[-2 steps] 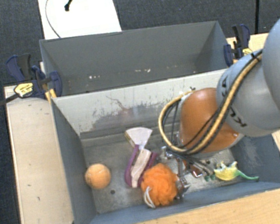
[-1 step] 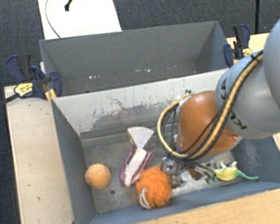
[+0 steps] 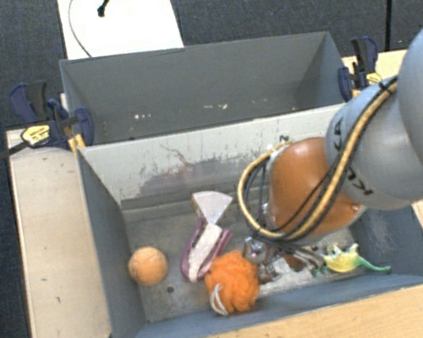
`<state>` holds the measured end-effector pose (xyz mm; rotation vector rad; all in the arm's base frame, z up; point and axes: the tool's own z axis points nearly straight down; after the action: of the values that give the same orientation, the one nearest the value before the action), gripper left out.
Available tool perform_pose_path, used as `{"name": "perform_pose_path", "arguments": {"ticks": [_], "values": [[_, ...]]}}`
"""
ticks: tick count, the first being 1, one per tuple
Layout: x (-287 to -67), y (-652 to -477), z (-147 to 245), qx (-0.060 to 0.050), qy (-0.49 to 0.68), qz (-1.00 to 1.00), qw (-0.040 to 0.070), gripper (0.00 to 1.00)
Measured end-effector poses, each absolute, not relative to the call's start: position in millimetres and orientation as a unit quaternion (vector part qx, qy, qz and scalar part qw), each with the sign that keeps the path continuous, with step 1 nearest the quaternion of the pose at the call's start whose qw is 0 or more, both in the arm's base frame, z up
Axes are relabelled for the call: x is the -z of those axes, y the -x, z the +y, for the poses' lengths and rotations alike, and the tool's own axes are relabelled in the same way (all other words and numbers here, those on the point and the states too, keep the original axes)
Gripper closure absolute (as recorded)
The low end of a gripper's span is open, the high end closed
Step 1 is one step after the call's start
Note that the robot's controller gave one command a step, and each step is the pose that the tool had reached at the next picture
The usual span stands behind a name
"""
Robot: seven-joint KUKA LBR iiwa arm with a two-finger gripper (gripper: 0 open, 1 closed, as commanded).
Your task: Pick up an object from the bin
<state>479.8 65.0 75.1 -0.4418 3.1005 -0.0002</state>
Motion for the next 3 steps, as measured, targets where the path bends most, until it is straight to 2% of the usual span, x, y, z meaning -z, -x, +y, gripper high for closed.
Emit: {"name": "perform_pose_path", "arguments": {"ticks": [1,2,3], "values": [[-190.2,-503.5,53.3,0.0,0.157,0.988,0.001,1.0],[-190.2,-503.5,53.3,0.0,0.158,0.988,0.001,1.0],[-198.8,-507.4,52.2,-0.001,0.161,0.987,-0.005,1.0]]}}
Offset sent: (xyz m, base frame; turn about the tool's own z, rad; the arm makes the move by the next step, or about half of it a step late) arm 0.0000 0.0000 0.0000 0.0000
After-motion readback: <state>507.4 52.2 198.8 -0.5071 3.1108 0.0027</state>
